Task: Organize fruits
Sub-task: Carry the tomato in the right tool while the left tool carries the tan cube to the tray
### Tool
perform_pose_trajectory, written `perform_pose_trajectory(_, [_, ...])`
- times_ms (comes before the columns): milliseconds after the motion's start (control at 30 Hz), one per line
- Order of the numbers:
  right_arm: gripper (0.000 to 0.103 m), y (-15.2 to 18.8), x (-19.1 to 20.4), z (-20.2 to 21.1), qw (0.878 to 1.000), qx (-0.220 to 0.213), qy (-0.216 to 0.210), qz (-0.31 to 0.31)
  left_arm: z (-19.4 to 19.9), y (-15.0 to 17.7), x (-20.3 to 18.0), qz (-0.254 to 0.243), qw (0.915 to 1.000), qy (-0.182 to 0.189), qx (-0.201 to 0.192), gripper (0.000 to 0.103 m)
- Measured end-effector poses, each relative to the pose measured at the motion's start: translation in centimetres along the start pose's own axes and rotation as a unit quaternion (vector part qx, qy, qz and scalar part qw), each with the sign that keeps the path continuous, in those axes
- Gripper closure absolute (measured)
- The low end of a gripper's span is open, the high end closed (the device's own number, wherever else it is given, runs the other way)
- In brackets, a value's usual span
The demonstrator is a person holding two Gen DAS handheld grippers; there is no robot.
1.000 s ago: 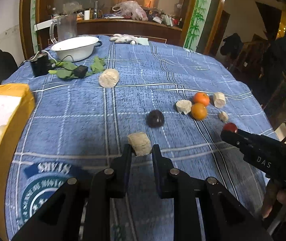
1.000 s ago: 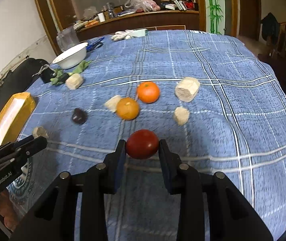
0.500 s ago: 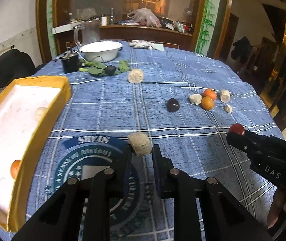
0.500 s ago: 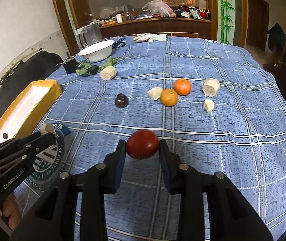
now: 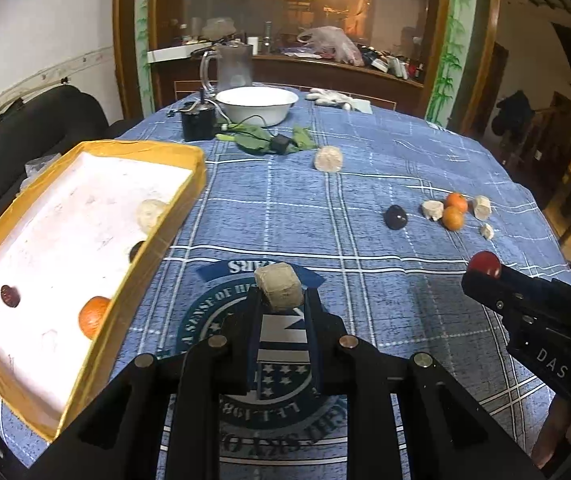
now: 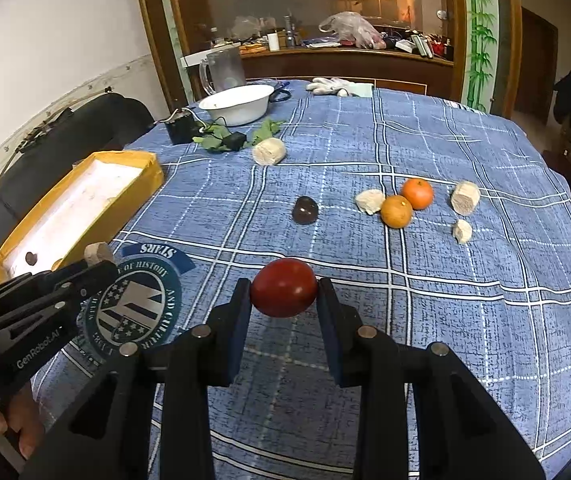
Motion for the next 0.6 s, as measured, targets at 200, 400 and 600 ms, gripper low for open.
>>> perform_pose_trajectory(200, [0.068,-0.1,0.5,0.4,1.0,-0.005,-0.002,0.006,0.6,0.1,1.0,0.006,0.9998,-0.018,-0.002,0.084])
perform_pose_trajectory(400, [0.068,-0.1,0.9,0.6,1.0,-0.007,-0.009,0.008,0.9,0.3,1.6,0.008,0.9992,-0.038,0.004,0.084])
perform_pose_trajectory(600, [0.068,-0.2,1.7,0.9,1.0,-0.01,-0.015,0.015,1.6,0.2,2.4,0.011,0.9988,-0.049,0.002,0.084])
Point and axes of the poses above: each gripper's, at about its wrist camera, not at the fingertips, and z roughly against the way its jaws point, x to its left, y to its underside, the point moved 6 cm from there along -z, roughly the way its jaws point, and after that the axes turned 12 degrees about -z, right-handed, at the moved point
